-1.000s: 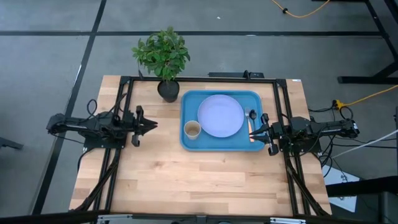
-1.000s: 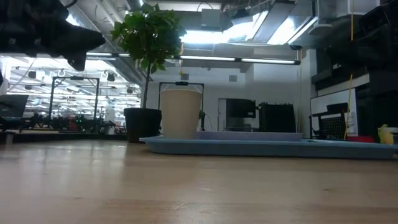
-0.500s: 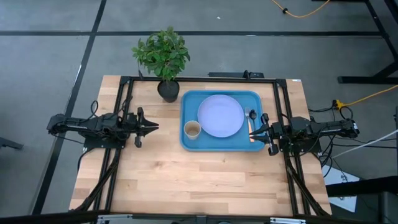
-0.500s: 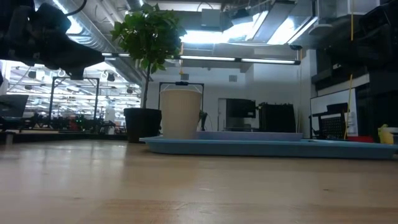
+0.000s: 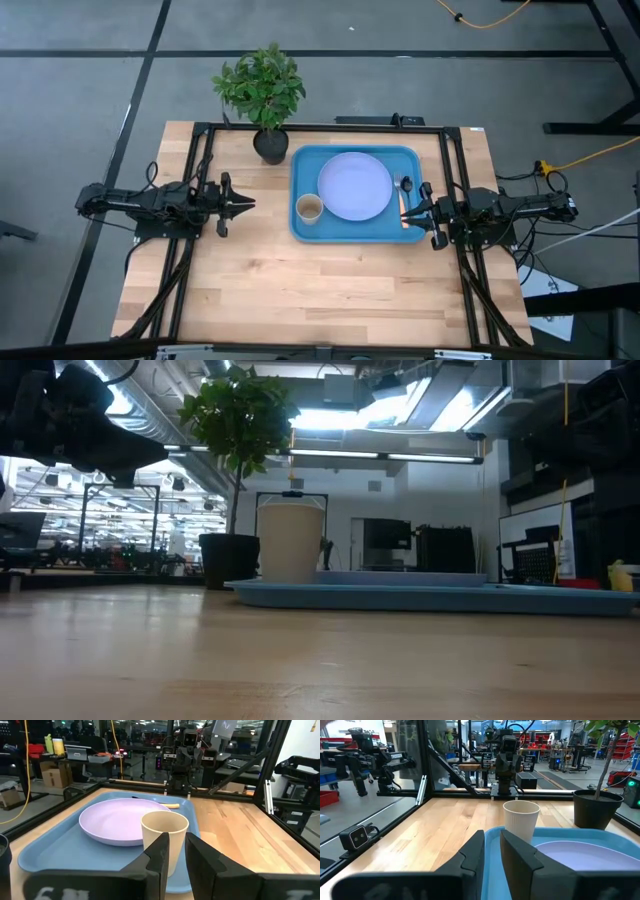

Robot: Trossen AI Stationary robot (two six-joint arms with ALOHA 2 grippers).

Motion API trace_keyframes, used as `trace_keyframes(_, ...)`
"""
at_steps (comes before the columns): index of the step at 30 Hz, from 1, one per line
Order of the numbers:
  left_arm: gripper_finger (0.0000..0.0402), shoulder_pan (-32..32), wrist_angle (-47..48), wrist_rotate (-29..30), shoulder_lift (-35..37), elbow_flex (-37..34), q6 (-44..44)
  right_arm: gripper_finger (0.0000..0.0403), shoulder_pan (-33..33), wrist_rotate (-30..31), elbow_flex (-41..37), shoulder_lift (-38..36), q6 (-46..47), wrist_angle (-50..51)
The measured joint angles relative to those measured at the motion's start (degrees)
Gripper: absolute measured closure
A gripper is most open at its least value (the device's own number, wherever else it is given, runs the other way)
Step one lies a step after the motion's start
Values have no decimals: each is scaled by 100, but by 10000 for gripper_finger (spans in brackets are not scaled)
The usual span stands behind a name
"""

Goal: Pick and place plate/cup/fork/spoon on tray
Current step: Put the plate on the center of the tray

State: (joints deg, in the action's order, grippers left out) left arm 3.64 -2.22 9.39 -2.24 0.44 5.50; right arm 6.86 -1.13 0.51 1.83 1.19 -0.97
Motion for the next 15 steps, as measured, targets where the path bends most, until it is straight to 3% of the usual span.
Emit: trace_keyframes(15,347,0,26,-96,-26,1,4,336,1,-2,0,-1,0,0)
